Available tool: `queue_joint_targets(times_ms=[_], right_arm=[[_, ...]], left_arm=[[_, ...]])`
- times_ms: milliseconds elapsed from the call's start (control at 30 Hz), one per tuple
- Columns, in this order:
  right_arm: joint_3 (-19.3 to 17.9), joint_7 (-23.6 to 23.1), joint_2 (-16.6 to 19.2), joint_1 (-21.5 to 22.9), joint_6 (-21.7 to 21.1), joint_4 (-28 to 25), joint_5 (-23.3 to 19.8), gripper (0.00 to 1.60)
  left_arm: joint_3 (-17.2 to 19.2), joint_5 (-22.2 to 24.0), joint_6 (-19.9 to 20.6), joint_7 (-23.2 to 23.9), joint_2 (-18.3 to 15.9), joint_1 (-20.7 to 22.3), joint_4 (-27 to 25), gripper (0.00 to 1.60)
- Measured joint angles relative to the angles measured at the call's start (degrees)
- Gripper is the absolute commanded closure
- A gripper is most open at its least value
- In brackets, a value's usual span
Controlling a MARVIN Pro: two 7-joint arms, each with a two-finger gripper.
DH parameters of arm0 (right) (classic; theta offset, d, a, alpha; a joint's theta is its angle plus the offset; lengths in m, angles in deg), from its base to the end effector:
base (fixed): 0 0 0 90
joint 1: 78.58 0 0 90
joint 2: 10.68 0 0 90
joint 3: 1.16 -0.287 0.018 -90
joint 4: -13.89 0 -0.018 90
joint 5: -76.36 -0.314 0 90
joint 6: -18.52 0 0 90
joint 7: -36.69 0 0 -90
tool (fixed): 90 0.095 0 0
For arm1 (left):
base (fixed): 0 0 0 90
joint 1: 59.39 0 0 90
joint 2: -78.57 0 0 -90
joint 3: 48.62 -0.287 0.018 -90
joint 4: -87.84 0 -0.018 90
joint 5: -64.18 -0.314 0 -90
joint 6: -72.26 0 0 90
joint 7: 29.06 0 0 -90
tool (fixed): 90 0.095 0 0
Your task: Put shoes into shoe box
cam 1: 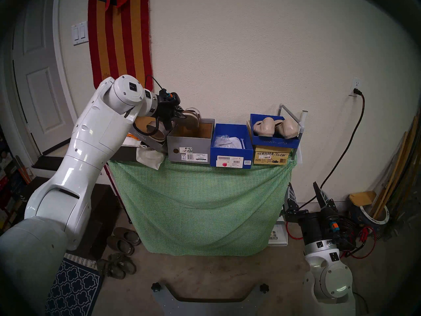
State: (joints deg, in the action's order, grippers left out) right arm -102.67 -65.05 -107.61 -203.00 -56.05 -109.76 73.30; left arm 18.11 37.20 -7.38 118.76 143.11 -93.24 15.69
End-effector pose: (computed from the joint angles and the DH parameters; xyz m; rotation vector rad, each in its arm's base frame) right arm 0.2502 -0.0449 -0.2475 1.9077 -0.0197 2.4505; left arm 0.5760 0.0178 -0.0368 -1.7361 1.7674 -1.4611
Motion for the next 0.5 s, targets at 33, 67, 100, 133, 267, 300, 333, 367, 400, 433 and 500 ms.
queue_joint_targets(times_ms=[33, 67, 100, 133, 267, 300, 333, 367, 400, 433, 500], right_arm=[[0.0, 0.0, 0.0, 0.0, 0.0, 0.0, 0.0, 0.0], [0.0, 0.0, 0.0, 0.0, 0.0, 0.0, 0.0, 0.0], [0.0, 0.0, 0.0, 0.0, 0.0, 0.0, 0.0, 0.0], [0.0, 0.0, 0.0, 0.0, 0.0, 0.0, 0.0, 0.0], [0.0, -0.1, -0.1, 0.0, 0.0, 0.0, 0.0, 0.0], [0.0, -0.1, -0.1, 0.0, 0.0, 0.0, 0.0, 0.0], [0.0, -0.1, -0.1, 0.0, 0.0, 0.0, 0.0, 0.0], [0.0, -0.1, -0.1, 0.0, 0.0, 0.0, 0.0, 0.0], [0.0, -0.1, -0.1, 0.0, 0.0, 0.0, 0.0, 0.0], [0.0, -0.1, -0.1, 0.0, 0.0, 0.0, 0.0, 0.0], [0.0, -0.1, -0.1, 0.0, 0.0, 0.0, 0.1, 0.0]], left_arm=[[-0.5, -0.8, -0.6, -0.8, 0.3, 0.5, 1.0, 1.6], [-1.0, -1.9, -1.5, -1.6, 0.7, 1.2, 2.2, 1.6], [-1.2, -2.3, -1.9, -1.8, 0.9, 1.5, 2.6, 1.6], [-1.4, -3.0, -2.6, -2.1, 1.2, 1.9, 3.4, 1.6], [-3.4, -4.3, -5.9, -1.8, 2.3, 4.2, 7.7, 1.6], [-3.7, -4.3, -6.4, -1.3, 2.4, 4.6, 8.5, 1.6], [-4.1, -4.3, -7.2, -0.6, 2.6, 5.1, 9.4, 1.6], [-4.5, -4.3, -8.0, 0.1, 2.8, 5.7, 10.5, 1.6], [-4.7, -4.3, -8.4, 0.5, 2.9, 6.0, 11.0, 1.6], [-4.9, -4.3, -8.9, 0.9, 3.1, 6.4, 11.6, 1.6], [-5.2, -4.3, -9.9, 1.6, 3.4, 7.4, 12.9, 1.6]])
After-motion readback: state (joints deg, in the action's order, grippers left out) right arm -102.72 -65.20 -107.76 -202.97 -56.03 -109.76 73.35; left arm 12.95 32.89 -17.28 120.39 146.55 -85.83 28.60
